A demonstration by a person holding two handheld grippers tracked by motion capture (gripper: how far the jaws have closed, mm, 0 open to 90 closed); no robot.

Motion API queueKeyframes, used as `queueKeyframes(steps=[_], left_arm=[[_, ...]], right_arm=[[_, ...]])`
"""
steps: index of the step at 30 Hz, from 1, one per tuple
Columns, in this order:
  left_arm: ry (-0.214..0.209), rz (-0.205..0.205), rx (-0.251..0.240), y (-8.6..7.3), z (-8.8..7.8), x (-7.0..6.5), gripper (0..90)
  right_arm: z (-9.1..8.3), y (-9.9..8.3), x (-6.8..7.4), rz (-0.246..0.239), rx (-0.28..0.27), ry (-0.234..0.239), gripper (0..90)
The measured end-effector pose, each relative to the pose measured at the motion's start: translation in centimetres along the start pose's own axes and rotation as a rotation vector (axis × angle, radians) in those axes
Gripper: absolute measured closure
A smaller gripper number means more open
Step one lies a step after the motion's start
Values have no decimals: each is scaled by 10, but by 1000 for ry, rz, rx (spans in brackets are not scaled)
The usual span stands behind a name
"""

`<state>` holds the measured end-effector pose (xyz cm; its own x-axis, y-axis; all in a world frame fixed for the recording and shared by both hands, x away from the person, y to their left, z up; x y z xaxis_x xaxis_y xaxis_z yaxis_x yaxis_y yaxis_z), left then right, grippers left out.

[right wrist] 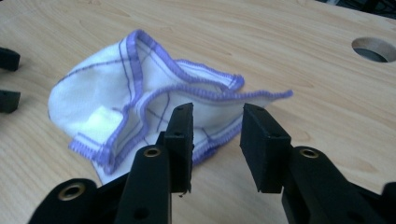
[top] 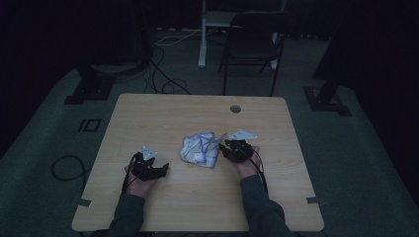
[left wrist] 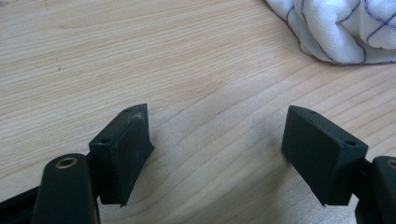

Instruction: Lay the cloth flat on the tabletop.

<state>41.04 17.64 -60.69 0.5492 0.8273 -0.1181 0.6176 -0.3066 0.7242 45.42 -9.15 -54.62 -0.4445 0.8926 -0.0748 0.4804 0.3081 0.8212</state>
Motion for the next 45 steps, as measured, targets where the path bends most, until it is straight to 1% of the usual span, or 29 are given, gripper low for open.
queueKeyframes(steps=[1, 2, 4, 7, 10, 11, 12, 14, 20, 22, 26, 29, 30, 32, 33, 34, 36, 37, 38, 39, 41, 45], left_arm=[[0, 0, 0, 0, 0, 0, 241], [0, 0, 0, 0, 0, 0, 242], [0, 0, 0, 0, 0, 0, 241], [0, -1, -1, 0, 0, 0, 241], [0, 0, -1, 0, 0, 0, 242], [0, 0, -1, 0, 0, 0, 241], [0, 0, 0, 0, 0, 0, 241], [0, -1, 0, 0, 0, 0, 242], [0, -1, 1, 0, 0, 0, 241], [0, -1, 1, 0, 0, 0, 242], [0, 2, 0, 0, 0, -1, 246], [-10, 11, -4, 0, -1, -3, 304], [-13, 12, 3, 0, -2, -4, 330], [-20, 10, 16, 1, -3, -6, 422], [-23, 5, 23, 2, -3, -7, 435], [-32, 2, 25, 4, -3, -8, 442], [-41, 19, 21, 11, -6, -11, 459], [-42, 28, 9, 16, -7, -12, 461], [-49, 38, 0, 22, -9, -14, 462], [-58, 37, -12, 29, -9, -17, 462], [-76, 49, -28, 44, -10, -22, 461], [-97, 103, -45, 71, -6, -36, 457]], right_arm=[[0, 0, 0, 0, 0, 0, 659], [3, 4, 0, 10, -2, 0, 660], [6, 7, 0, 19, -3, -2, 659], [9, 10, 0, 31, -2, -6, 640], [17, 12, -3, 48, 10, -16, 574], [17, 12, -3, 48, 10, -16, 574], [21, 14, -5, 72, 14, -26, 555], [23, 16, -7, 84, 11, -39, 541], [31, 20, -10, 99, 22, -54, 513], [34, 20, -10, 106, 31, -54, 509], [39, 17, -9, 132, 48, -33, 506], [43, 12, -6, 165, 61, -14, 509], [43, 9, -5, 166, 64, -9, 511], [43, 5, -3, 159, 67, -7, 515], [43, 4, -3, 159, 67, -4, 517], [42, 3, -3, 161, 67, -1, 518], [41, 2, -2, 162, 67, 4, 521], [39, 1, -2, 156, 65, 4, 523], [38, 1, -1, 154, 66, 8, 525], [37, 1, -1, 152, 63, 11, 527], [35, 2, 0, 148, 58, 14, 532], [33, 2, 0, 147, 55, 19, 541]])
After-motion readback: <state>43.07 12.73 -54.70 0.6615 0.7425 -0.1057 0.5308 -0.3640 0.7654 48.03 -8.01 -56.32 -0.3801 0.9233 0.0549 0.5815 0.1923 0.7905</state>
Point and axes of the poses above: each handheld gripper's, and its own axes: z roughly forward along the jaws, y roughly out of its top, x roughly to its left, the point moved 9 cm from there along z, roughly forward along the jaws, and after that the axes turned 11 degrees about -y, right-handed, at the moved point
